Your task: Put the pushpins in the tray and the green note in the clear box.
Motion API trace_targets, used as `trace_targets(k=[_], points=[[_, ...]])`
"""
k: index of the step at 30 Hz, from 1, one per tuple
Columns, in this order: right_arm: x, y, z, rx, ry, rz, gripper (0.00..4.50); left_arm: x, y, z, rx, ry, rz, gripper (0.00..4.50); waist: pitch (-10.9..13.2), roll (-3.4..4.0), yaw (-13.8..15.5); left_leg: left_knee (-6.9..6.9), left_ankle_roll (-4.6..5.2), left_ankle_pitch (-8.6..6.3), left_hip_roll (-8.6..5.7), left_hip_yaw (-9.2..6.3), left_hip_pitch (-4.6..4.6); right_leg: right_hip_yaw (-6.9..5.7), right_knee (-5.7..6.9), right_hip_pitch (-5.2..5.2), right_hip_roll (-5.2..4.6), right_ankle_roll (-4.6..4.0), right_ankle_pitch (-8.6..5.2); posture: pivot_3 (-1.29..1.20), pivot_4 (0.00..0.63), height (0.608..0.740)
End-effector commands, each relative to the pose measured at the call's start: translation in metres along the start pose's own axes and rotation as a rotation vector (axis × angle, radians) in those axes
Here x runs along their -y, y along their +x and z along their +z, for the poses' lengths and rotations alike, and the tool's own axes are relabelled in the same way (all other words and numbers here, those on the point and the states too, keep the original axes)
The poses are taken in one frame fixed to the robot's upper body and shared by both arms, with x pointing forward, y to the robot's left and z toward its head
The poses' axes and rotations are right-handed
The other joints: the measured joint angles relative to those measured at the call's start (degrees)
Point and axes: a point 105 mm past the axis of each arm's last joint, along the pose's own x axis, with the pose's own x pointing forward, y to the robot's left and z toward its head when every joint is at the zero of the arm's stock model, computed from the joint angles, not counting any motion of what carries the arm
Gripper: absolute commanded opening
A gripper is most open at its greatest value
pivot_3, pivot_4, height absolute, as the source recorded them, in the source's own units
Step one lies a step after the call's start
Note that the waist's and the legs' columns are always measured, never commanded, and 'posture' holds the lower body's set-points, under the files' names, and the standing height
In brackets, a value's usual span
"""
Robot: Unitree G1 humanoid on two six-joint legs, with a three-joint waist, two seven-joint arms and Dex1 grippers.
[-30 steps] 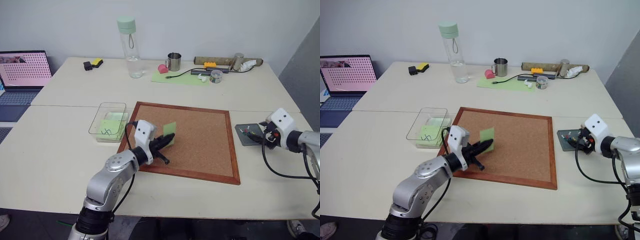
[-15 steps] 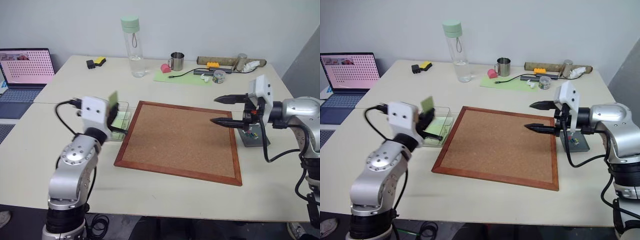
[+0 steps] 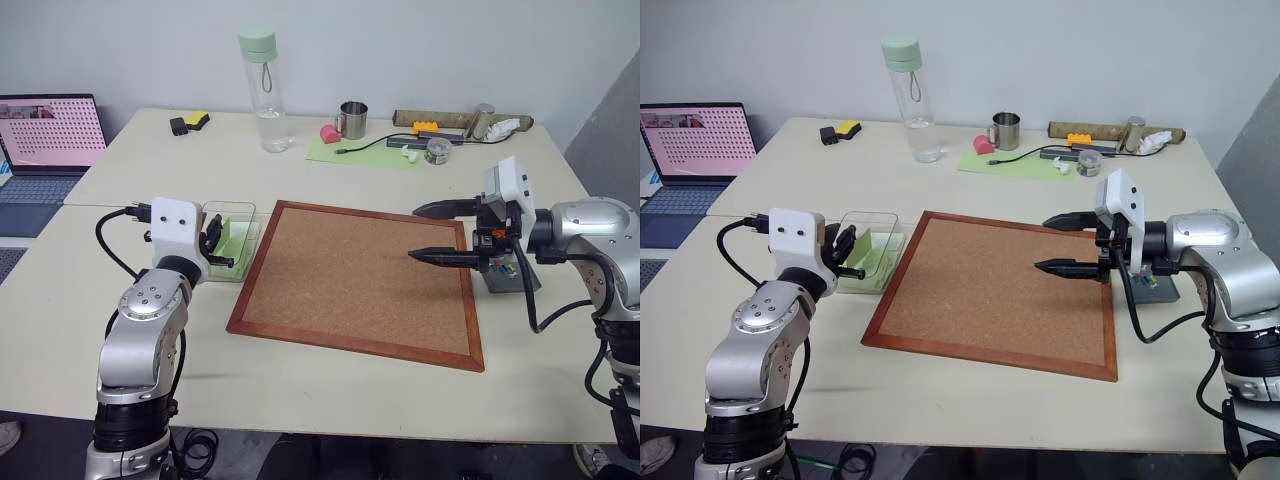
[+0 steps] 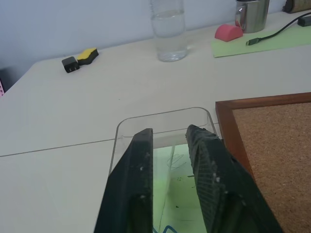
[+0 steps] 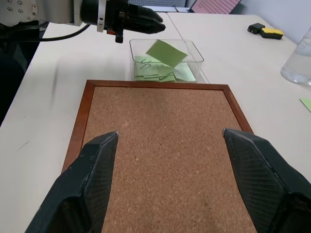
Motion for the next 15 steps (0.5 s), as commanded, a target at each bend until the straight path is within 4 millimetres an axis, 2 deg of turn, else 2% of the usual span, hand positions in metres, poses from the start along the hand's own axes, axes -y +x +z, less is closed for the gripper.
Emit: trace_targets(k=[1, 3, 6, 10, 13, 15], points=[[0.002, -0.008, 0.008, 0.007, -0.044, -0.015, 3.62, -0.005, -0.004, 0.018, 0.066, 0.02, 0.001, 1.95, 0.0, 0.0, -0.01, 0.0, 0.0, 0.0, 0.0, 0.01, -0.01, 0.02, 0.02, -0.03, 0.0, 0.0, 0.0, 0.0, 0.15, 0.74], [0.004, -0.01, 0.007, 0.001, -0.045, -0.028, 3.62, -0.007, -0.008, 0.023, 0.073, 0.028, -0.018, 2.46, 0.0, 0.0, -0.01, 0.0, 0.0, 0.0, 0.0, 0.02, -0.03, 0.01, 0.04, -0.07, 0.0, 0.0, 0.0, 0.0, 0.15, 0.74], [0.007, -0.015, 0.003, -0.005, -0.034, -0.055, 3.62, -0.016, -0.015, 0.025, 0.047, 0.054, -0.062, 2.93, 0.0, -0.01, -0.07, 0.0, 0.0, 0.0, 0.01, 0.03, -0.05, 0.02, 0.05, -0.09, 0.0, 0.0, 0.0, 0.0, 0.15, 0.74], [0.009, -0.023, -0.012, -0.046, -0.001, -0.101, 3.62, -0.031, -0.026, 0.026, -0.012, 0.114, -0.168, 2.93, 0.0, 0.0, -0.12, -0.01, 0.0, 0.0, 0.01, 0.06, -0.05, 0.04, 0.05, -0.12, 0.0, -0.01, 0.0, 0.0, 0.15, 0.74], [0.009, -0.039, -0.029, -0.122, 0.025, -0.144, 3.62, -0.046, -0.042, 0.018, -0.11, 0.23, -0.261, 2.93, 0.0, 0.0, -0.11, -0.01, 0.0, 0.0, 0.01, 0.07, -0.06, 0.06, 0.03, -0.12, 0.0, -0.02, 0.0, 0.0, 0.15, 0.74], [0.009, -0.057, -0.042, -0.195, 0.044, -0.175, 3.62, -0.055, -0.058, 0.01, -0.167, 0.362, -0.322, 2.93, 0.01, 0.02, -0.11, -0.03, 0.0, 0.0, 0.01, 0.1, -0.06, 0.09, 0.01, -0.13, -0.01, -0.03, -0.01, 0.0, 0.15, 0.74]])
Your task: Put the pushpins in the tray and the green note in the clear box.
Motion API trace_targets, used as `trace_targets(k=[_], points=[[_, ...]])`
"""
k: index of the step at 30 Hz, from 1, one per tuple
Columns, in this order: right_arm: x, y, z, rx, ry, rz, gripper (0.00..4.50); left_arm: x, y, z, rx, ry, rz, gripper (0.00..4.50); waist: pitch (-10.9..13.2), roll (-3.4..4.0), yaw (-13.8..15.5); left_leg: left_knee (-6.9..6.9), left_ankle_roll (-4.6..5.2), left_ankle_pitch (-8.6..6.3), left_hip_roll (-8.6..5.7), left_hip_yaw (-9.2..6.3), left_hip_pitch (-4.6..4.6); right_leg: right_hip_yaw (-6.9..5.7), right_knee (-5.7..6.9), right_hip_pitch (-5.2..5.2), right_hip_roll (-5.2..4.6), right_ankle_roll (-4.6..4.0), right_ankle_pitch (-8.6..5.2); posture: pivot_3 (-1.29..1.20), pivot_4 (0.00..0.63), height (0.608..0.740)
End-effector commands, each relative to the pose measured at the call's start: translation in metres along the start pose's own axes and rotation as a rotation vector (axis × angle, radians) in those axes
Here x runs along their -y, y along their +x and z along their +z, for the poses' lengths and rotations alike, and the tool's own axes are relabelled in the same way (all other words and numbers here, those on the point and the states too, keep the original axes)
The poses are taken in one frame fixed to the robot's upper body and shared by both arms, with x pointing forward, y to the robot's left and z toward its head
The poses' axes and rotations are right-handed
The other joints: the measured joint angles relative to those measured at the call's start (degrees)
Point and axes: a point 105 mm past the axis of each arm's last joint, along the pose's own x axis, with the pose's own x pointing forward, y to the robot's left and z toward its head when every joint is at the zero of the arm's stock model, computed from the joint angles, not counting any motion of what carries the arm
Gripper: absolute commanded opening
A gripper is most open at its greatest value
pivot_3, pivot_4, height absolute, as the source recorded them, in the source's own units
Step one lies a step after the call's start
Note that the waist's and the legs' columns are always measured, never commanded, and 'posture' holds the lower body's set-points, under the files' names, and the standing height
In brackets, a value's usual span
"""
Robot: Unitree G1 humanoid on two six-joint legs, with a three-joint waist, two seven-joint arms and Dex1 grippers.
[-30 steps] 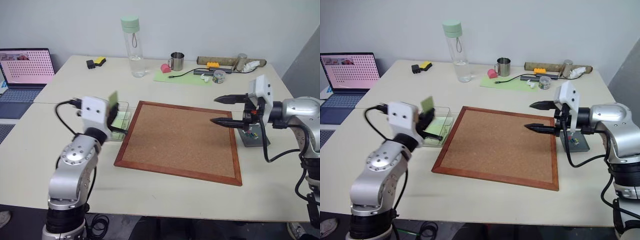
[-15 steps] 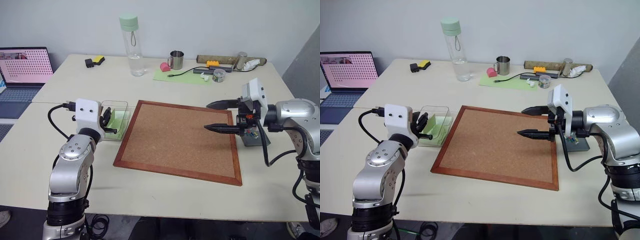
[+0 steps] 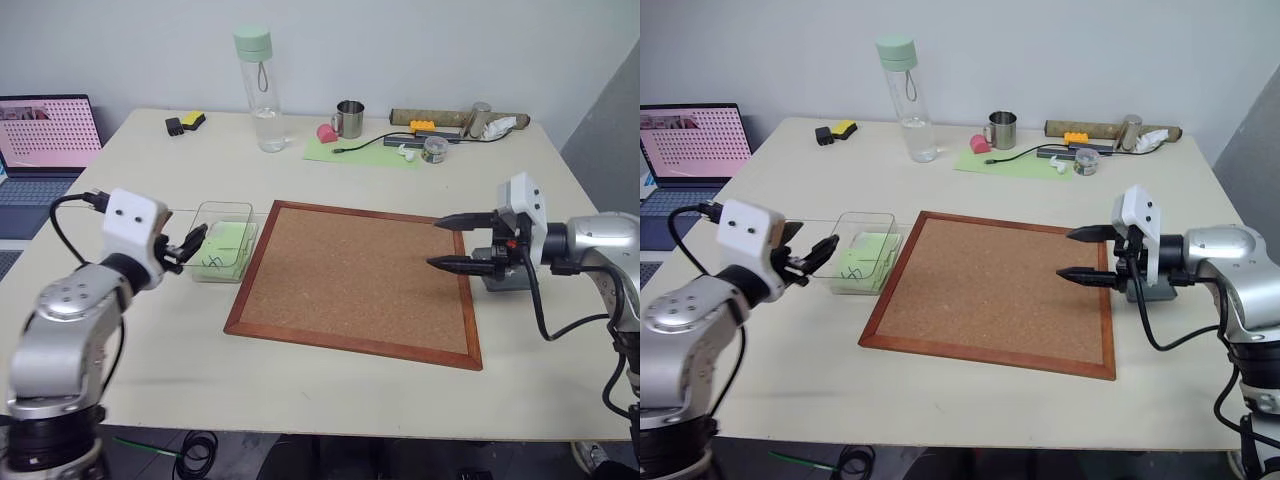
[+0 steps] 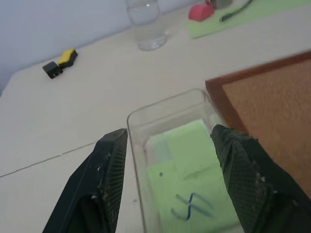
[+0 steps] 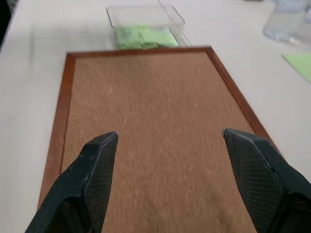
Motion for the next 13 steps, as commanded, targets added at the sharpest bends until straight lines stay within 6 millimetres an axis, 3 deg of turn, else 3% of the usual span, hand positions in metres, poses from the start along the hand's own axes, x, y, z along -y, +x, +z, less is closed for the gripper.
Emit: trace_targets(k=[1, 6, 13], points=[[0.009, -0.035, -0.011, -0.092, -0.031, -0.093, 3.62, -0.008, -0.028, -0.004, -0.043, 0.172, -0.106, 2.93, 0.01, 0.02, 0.01, -0.01, 0.0, 0.0, 0.0, 0.01, -0.01, 0.01, -0.02, -0.01, 0.0, 0.0, 0.0, 0.0, 0.15, 0.74], [0.011, -0.071, -0.04, -0.214, 0.025, -0.16, 3.62, -0.021, -0.053, -0.021, -0.077, 0.134, -0.21, 2.93, 0.02, 0.06, 0.13, -0.04, 0.2, -0.12, 0.03, 0.03, 0.03, -0.04, -0.03, 0.0, -0.04, -0.1, -0.01, 0.0, 0.15, 0.74], [0.011, -0.099, -0.059, -0.281, 0.07, -0.214, 3.62, -0.031, -0.059, -0.031, -0.092, 0.092, -0.26, 2.93, 0.02, 0.07, 0.02, -0.04, 0.23, -0.13, 0.05, 0.05, 0.06, -0.05, 0.01, 0.01, -0.04, -0.12, 0.0, 0.0, 0.15, 0.74]])
